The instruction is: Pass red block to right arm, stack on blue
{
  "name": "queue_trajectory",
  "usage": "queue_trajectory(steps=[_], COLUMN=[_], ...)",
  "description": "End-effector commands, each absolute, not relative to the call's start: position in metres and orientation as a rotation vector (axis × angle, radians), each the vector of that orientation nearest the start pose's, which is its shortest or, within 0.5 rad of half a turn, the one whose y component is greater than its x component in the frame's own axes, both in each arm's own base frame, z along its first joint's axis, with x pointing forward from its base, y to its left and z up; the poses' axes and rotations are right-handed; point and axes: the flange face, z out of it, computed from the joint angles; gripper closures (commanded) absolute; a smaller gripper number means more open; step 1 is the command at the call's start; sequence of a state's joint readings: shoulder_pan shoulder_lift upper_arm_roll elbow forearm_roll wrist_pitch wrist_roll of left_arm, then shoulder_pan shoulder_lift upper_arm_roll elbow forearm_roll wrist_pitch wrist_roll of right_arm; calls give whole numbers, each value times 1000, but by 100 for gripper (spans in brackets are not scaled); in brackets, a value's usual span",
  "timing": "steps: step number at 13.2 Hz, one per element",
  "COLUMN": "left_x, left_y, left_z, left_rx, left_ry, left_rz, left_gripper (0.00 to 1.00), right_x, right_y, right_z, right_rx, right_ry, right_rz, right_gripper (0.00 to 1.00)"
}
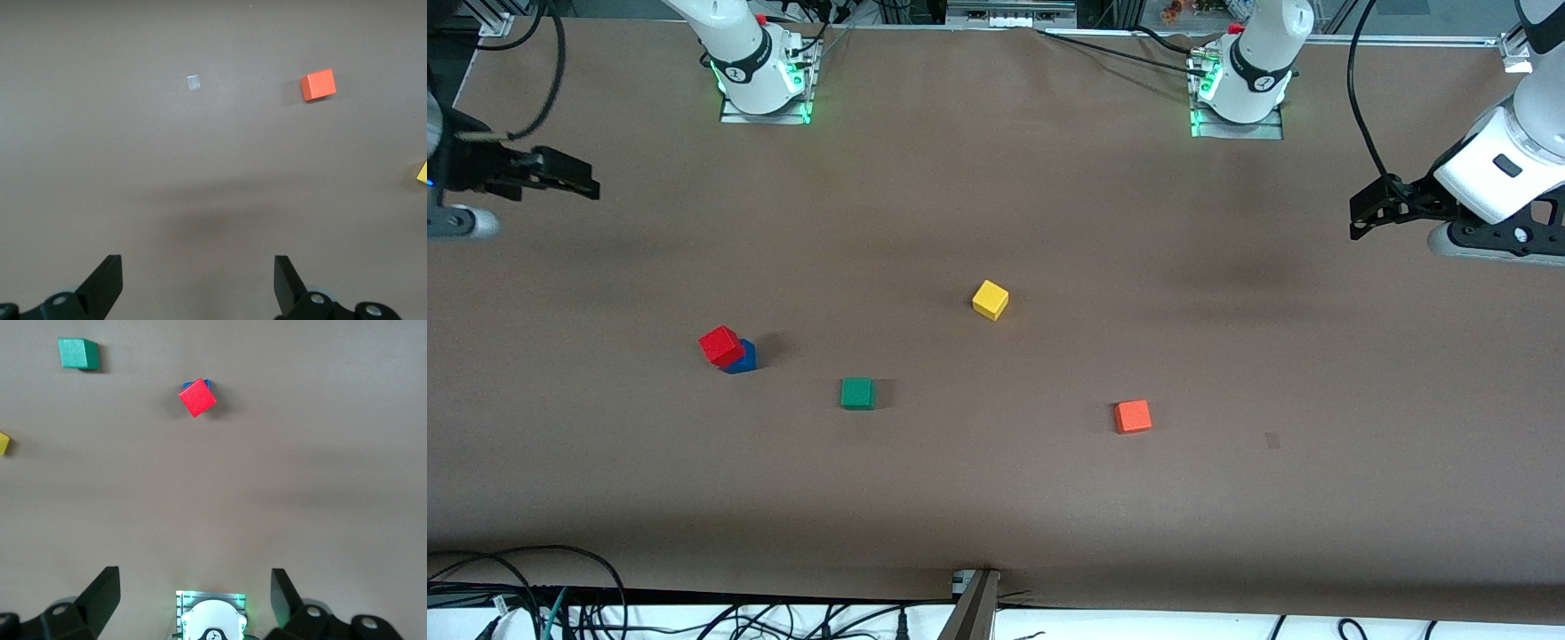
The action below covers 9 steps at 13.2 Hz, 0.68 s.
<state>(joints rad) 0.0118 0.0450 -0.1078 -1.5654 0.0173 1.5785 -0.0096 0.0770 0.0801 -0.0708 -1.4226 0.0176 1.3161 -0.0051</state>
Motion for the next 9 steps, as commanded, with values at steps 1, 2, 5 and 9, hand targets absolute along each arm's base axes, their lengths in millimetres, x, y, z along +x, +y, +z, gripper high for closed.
queue_trajectory(steps=[1, 2, 5, 9], left_x=[563, 563, 563, 563], left_y=[-51, -50, -52, -53], left_z=[608, 609, 609, 609], left_rx=[-3146, -3145, -3146, -3146], left_ry=[121, 118, 123, 125], left_rz=[56, 53, 51, 51], left_gripper=[0, 0, 0, 0], right_x=[529, 526, 523, 530], right_y=[7, 5, 1, -1], right_z=[646, 653, 654, 646], right_rx=[-3133, -3162, -3190, -3195], right_ry=[-19, -22, -63, -75], right_rz=[243, 221, 243, 284], right_gripper=[0, 0, 0, 0])
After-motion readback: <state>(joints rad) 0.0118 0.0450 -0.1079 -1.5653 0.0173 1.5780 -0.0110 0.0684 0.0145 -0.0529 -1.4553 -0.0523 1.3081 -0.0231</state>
